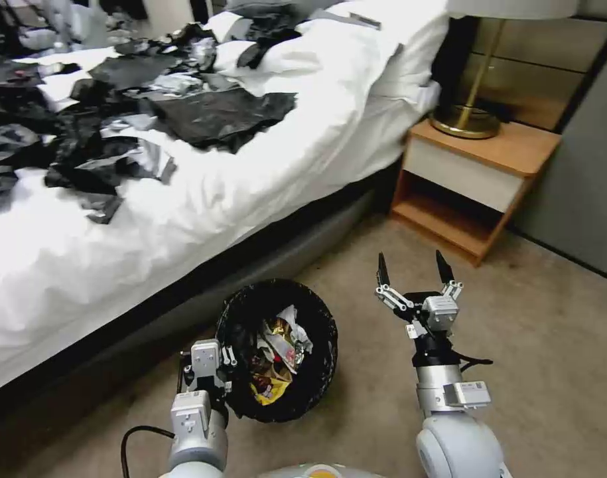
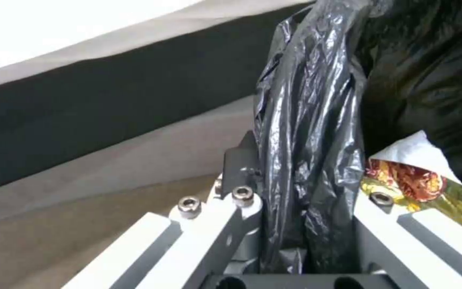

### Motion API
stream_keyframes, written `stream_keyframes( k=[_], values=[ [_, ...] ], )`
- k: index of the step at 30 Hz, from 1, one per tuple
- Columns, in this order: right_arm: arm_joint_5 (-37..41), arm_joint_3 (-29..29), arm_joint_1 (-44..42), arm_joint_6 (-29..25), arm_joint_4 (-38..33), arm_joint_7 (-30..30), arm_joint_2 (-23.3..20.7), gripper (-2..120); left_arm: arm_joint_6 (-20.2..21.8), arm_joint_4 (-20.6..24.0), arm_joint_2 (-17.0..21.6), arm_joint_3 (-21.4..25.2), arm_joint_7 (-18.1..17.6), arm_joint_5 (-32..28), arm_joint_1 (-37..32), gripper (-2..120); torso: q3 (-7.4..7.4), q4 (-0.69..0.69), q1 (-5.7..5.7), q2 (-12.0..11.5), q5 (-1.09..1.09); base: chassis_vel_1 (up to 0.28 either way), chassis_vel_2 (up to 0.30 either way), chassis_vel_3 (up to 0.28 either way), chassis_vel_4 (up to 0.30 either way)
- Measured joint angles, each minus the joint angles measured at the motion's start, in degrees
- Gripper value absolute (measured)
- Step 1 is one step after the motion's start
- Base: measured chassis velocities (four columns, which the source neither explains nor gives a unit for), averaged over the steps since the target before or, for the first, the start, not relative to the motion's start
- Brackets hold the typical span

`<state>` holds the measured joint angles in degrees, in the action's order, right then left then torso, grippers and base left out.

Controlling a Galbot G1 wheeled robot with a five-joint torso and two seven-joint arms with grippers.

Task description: Pick up the trash bin, then pick up the garbage from the floor and place it into the trash bin.

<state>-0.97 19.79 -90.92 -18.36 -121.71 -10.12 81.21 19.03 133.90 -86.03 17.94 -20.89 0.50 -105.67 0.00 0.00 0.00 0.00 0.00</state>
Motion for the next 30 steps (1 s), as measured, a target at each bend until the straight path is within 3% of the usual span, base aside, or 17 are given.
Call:
stream_keyframes(
  k=[30],
  values=[
    [-0.87,0.07,-1.42,1.16,-1.81,0.69,-1.05,100,-0.40,0.14,0.32,-0.29,-0.22,0.27,-0.73,1,0.00,0.00,0.00,0.00,0.00,0.126,0.124,0.123,0.125]
  ],
)
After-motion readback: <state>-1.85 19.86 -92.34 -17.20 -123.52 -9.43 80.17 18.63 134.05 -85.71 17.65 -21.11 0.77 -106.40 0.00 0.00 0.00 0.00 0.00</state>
